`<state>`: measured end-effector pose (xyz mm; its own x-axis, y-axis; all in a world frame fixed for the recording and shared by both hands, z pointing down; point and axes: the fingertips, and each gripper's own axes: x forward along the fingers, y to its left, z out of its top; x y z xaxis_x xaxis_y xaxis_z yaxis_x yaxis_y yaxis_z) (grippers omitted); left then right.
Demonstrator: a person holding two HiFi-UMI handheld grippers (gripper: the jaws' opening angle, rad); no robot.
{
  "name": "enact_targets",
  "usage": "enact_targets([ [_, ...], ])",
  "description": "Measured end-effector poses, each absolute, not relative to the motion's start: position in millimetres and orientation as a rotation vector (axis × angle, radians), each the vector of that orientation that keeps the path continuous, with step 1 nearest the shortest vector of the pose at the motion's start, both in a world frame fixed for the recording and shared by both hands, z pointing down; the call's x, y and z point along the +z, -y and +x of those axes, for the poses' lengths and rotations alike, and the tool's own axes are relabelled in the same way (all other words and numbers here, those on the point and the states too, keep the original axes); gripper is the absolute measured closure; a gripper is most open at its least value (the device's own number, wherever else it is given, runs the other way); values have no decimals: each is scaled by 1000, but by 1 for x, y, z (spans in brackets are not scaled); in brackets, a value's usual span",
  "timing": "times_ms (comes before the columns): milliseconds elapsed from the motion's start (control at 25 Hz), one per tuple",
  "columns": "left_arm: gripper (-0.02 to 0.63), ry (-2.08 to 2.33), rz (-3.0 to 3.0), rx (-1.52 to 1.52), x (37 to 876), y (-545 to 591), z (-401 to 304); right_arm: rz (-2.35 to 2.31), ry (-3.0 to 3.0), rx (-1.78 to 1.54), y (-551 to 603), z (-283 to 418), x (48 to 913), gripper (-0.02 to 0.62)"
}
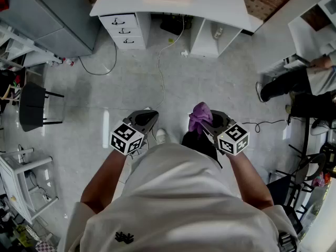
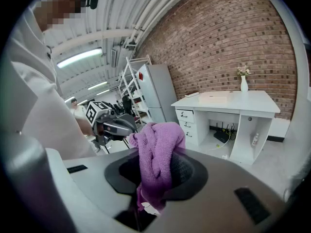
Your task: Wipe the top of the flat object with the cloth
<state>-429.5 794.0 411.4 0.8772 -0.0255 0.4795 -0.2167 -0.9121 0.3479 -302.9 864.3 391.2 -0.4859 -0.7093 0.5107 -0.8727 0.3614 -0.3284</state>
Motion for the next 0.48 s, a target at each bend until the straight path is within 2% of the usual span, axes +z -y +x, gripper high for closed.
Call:
enact_targets([
  [240, 580, 245, 2662, 654, 429, -737, -408, 1341, 2367, 834, -813, -287, 414, 483],
  [480, 580, 298, 2668, 692, 428, -678, -344, 1280, 2418, 840, -743, -224, 422, 483],
])
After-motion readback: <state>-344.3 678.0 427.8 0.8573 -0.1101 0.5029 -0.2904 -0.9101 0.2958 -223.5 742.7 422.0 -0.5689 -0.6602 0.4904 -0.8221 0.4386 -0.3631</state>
